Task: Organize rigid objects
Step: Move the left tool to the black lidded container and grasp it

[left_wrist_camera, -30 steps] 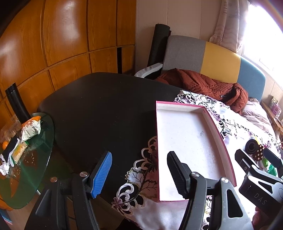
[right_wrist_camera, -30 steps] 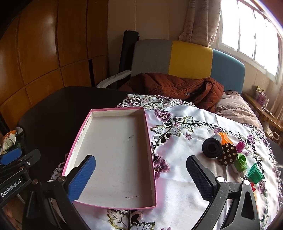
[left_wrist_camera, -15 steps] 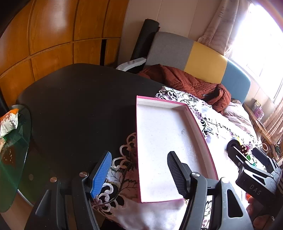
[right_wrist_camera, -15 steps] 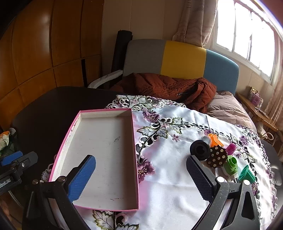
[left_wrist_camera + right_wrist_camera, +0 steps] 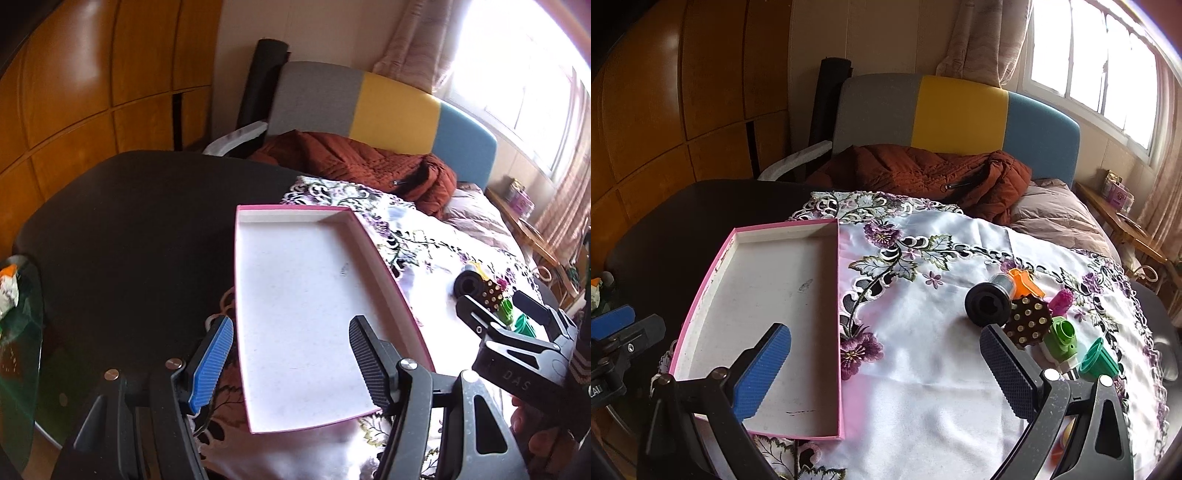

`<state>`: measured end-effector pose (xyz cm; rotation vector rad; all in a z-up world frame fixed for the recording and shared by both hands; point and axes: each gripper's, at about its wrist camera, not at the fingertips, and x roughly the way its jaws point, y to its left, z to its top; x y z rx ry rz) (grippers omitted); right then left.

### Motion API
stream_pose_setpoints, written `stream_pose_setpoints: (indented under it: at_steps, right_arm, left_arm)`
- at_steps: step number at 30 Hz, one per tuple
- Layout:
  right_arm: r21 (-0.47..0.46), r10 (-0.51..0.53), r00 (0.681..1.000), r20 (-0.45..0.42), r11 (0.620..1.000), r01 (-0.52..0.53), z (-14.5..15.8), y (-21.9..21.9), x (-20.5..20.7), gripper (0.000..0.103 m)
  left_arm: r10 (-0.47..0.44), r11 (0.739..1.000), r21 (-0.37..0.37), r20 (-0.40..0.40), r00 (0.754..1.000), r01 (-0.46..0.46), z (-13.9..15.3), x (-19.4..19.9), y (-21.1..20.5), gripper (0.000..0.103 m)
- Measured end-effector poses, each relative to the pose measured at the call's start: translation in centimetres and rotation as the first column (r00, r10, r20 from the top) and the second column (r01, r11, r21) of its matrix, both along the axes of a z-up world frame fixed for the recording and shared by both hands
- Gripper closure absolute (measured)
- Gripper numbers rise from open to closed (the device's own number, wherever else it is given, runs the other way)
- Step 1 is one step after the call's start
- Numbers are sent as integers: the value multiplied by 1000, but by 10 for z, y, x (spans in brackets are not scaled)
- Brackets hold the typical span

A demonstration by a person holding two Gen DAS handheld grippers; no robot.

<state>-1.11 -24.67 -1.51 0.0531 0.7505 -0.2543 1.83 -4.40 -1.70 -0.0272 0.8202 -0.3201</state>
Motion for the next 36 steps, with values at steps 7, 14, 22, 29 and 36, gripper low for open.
stream_pose_setpoints:
  at_steps: [7,14,22,29,36]
  right_arm:
    - [-16,-37,999,-38,999,37,-6,-35,-1,0]
    - [2,-200,978,-62,980,201,-2,-135,-10,0]
    - [117,-493,866,-85,858,500,-28,-256,-47,0]
    - [287,-535,840,-85,795,535,-28,-282,-60,0]
    - [305,-531,844,-69,794,525,-24,-280,-60,0]
  left_arm:
    - [-104,994,16,-17,994,104,2,7,-36,37]
    - [-221,975,14,-30,975,222,3,16,-88,30]
    - [-347,937,21,-44,937,349,3,28,-155,20]
    - [-446,893,5,-133,885,450,-16,47,-223,20]
    - [-471,878,-18,-206,858,478,-32,73,-277,26]
